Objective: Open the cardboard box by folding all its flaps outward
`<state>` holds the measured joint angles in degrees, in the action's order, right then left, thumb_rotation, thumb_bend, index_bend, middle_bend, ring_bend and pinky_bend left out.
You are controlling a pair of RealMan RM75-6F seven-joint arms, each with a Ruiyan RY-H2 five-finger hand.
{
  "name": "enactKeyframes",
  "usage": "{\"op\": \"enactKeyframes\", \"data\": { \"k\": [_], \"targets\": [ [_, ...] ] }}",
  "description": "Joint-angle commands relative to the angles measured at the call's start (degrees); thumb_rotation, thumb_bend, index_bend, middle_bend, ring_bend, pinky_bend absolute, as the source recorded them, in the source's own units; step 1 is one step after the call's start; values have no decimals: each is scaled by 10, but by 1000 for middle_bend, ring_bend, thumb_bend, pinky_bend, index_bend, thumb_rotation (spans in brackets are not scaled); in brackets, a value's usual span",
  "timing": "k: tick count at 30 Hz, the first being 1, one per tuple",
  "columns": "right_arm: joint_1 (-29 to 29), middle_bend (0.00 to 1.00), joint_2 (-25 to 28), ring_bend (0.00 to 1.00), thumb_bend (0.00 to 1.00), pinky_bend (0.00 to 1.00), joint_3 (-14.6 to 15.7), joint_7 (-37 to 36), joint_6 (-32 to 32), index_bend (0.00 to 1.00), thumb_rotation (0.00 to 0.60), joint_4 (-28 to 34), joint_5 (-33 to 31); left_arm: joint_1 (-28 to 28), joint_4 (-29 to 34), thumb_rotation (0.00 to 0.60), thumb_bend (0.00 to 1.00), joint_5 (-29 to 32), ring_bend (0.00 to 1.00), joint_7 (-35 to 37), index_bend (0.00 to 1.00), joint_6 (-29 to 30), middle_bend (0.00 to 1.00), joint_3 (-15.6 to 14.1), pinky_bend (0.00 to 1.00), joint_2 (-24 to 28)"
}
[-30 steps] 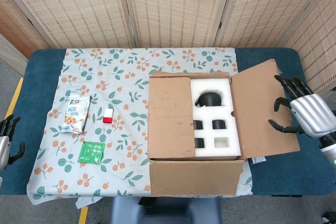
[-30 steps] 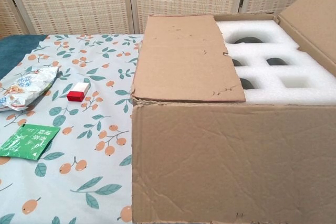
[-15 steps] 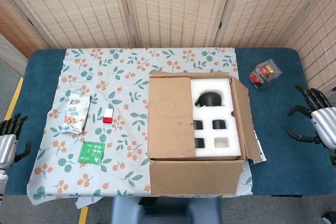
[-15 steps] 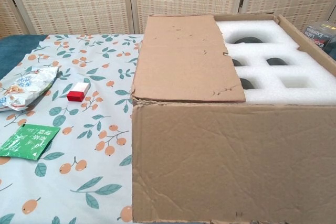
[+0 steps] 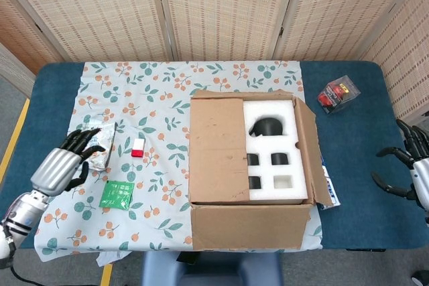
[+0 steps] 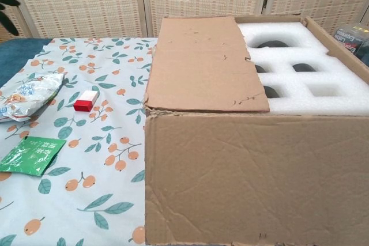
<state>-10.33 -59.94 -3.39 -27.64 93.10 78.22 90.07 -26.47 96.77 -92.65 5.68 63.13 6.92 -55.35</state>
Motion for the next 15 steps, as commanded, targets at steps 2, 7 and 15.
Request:
{"op": "enactKeyframes", "data": {
  "k": [2, 7, 15],
  "targets": [
    [10, 0, 9, 0, 355, 0, -8, -39, 14, 421, 449, -9, 2, -64, 61, 600, 937, 14, 0, -64, 350, -70, 30, 28, 0, 17],
    [11, 0, 18, 0, 356, 0, -13, -97, 8, 421, 448, -27, -2, -142, 83, 600, 958, 70, 0, -130, 375, -149, 20, 68, 0, -5],
    [13, 0, 17, 0, 355, 0, -27, -113, -13, 421, 453, -42, -26, -266, 41, 600, 1000, 191, 0, -185, 454, -250, 0, 115, 0, -80]
  ]
}}
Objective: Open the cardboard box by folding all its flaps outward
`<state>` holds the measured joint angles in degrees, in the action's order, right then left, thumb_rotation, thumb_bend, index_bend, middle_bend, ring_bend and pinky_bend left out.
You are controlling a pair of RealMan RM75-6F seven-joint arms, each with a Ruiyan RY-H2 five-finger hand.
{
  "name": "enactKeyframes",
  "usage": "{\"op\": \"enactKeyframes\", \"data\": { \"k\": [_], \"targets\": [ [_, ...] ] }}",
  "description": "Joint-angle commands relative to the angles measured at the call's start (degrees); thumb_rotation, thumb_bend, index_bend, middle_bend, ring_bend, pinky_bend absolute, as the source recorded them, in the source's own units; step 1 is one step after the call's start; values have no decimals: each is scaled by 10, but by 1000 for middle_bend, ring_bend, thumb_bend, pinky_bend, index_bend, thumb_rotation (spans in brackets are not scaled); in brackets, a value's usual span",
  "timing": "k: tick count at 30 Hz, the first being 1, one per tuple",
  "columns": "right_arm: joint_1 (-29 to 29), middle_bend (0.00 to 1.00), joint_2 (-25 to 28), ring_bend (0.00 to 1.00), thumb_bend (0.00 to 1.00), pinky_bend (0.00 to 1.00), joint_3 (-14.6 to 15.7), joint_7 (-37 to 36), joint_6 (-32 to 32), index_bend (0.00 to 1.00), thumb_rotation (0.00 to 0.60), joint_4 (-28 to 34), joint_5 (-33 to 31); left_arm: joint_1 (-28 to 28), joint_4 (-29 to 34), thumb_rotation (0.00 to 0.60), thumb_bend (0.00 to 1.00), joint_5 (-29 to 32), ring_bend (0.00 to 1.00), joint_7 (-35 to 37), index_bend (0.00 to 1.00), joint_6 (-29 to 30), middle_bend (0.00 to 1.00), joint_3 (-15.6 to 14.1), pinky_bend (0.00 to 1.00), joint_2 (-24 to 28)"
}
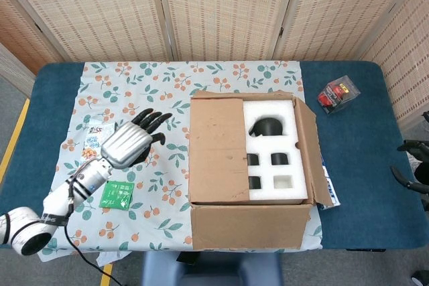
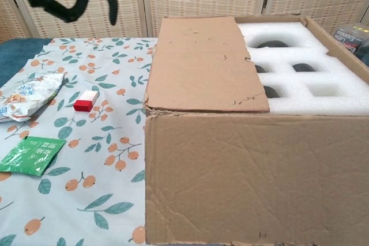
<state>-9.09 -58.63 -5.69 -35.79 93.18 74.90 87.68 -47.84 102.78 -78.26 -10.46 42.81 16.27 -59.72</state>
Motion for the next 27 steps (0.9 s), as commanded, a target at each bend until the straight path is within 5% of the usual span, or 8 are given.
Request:
{"op": "enactKeyframes", "data": {
  "k": [1, 18, 27],
  "targets": [
    [0, 0, 4, 0, 355, 0, -3, -35, -16, 421, 453, -11, -1, -63, -23, 600, 1000, 54, 0, -24, 465, -56, 0, 23, 0, -43],
    [-27, 0, 6, 0, 355, 0, 17, -103, -73, 421, 452, -42, 37, -235, -185, 600, 1000, 130, 0, 32, 553, -146, 0, 55, 0, -191],
    [-29, 0, 7, 0, 355, 0, 22, -139, -77, 421, 451, -59, 41, -276, -247, 600, 1000, 97, 0, 83, 546, -167, 0, 48, 0, -238]
  ]
}}
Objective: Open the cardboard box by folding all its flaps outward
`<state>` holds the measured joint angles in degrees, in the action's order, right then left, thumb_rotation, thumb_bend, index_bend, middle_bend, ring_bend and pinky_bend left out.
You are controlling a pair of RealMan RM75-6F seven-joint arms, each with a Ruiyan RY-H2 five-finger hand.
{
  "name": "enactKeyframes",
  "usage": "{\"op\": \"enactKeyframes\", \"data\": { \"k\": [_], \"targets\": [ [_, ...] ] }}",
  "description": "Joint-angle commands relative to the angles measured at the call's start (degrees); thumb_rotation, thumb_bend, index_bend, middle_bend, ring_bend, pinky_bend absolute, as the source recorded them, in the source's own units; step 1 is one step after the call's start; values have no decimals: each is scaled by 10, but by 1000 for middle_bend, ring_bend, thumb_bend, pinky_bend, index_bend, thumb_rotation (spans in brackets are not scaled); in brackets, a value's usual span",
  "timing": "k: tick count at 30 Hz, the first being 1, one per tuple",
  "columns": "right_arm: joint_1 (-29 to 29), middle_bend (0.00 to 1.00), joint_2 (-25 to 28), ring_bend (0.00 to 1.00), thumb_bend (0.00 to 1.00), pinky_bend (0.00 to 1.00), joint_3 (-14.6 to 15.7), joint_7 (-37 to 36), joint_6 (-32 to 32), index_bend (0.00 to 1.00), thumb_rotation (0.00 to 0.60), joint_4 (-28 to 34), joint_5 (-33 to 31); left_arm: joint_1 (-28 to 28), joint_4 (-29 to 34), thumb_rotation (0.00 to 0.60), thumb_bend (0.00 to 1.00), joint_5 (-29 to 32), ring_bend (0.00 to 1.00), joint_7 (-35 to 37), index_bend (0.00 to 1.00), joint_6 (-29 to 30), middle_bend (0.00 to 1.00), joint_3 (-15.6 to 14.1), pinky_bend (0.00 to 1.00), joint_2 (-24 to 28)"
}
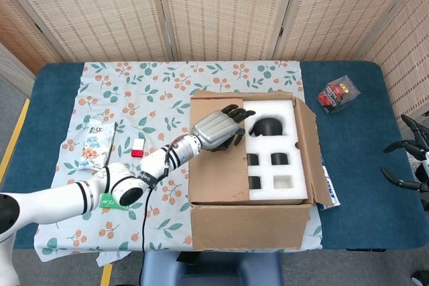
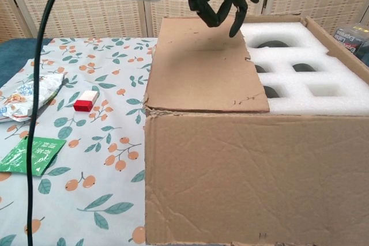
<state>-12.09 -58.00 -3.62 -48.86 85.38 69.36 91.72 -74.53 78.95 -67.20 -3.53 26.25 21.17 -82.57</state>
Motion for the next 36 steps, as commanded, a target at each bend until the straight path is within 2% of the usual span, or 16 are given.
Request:
{"op": "enactKeyframes", "data": {
  "k": [1, 8, 13, 21, 27, 36],
  "targets": [
    [1, 0, 2, 0, 355, 0, 1, -13, 2, 421, 451, -6, 1, -12, -12, 600, 1000, -18, 0, 20, 546, -2, 0, -1, 0, -13],
    [3, 0, 5, 0, 355, 0, 9, -49, 11, 421, 453, -24, 13, -34, -52, 600, 1000, -46, 0, 54, 559, 5, 0, -4, 0, -43],
    [-7, 0, 9, 0, 355, 0, 20, -73, 11, 421, 452, -44, 39, -51, -91, 600, 1000, -59, 0, 76, 553, -8, 0, -16, 0, -69],
    [-12, 0, 0, 0, 355, 0, 28, -94, 6, 421, 454, -71, 41, -66, -144, 600, 1000, -75, 0, 105, 535, -13, 0, -31, 0, -96],
    [-6, 0, -1, 0, 355, 0, 27, -101, 18, 421, 455, -78, 34, -65, -142, 600, 1000, -75, 0, 109, 547, -11, 0, -40, 0, -87],
    [-2, 0, -3, 0, 355, 0, 25, -113, 29, 421, 453, -89, 28, -60, -105, 600, 1000, -40, 0, 46, 567, -13, 0, -68, 0, -63]
  ]
}}
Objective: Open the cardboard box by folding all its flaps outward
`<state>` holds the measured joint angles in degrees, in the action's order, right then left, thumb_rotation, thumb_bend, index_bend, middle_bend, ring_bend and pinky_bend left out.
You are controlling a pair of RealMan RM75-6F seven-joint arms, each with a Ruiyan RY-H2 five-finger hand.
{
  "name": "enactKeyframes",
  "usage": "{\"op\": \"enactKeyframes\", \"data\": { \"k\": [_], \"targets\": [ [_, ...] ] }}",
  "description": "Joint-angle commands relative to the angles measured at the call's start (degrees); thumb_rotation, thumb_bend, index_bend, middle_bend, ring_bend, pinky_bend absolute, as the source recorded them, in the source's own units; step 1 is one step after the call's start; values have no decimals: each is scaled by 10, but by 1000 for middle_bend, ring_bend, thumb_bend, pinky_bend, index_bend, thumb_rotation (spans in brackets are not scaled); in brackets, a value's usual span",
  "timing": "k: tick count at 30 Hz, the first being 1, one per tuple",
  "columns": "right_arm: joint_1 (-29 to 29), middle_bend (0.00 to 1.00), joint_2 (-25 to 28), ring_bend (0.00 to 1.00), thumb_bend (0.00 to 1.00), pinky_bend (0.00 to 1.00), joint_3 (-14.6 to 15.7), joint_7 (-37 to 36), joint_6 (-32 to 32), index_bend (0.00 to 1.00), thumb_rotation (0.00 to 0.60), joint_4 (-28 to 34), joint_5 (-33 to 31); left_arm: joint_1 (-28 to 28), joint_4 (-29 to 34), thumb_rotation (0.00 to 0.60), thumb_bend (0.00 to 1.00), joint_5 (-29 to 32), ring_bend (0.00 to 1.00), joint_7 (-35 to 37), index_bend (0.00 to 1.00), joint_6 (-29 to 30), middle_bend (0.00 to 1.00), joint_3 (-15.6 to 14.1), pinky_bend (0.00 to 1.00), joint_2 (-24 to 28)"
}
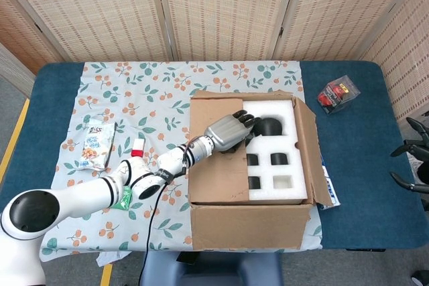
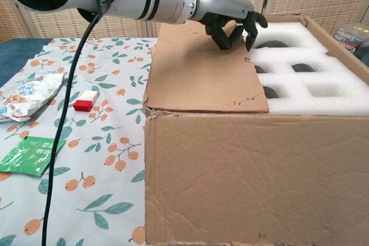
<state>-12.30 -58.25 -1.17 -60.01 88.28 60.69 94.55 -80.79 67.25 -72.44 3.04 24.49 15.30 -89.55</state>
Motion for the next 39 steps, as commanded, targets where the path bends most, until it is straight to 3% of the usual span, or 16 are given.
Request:
{"op": "enactKeyframes", "data": {
  "k": [1, 11, 30, 39],
  "targets": [
    [0, 0, -1, 0, 355, 0, 0, -3, -1, 421, 454, -3, -2, 4, 15, 600, 1000, 15, 0, -27, 568, 7, 0, -12, 0, 8],
    [-3, 0, -3, 0, 355, 0, 3, 1, -8, 421, 455, -3, -2, 12, 74, 600, 1000, 60, 0, -130, 596, 59, 0, -26, 0, 45],
    [-2, 0, 1, 0, 355, 0, 5, 11, -5, 421, 453, 9, -2, 22, 274, 600, 1000, 229, 0, -402, 577, 223, 0, -54, 0, 165],
    [-3, 0, 1, 0, 355, 0, 8, 19, -6, 415, 455, 14, 1, 44, 360, 600, 1000, 258, 0, -484, 534, 310, 0, -67, 0, 215]
  ]
}}
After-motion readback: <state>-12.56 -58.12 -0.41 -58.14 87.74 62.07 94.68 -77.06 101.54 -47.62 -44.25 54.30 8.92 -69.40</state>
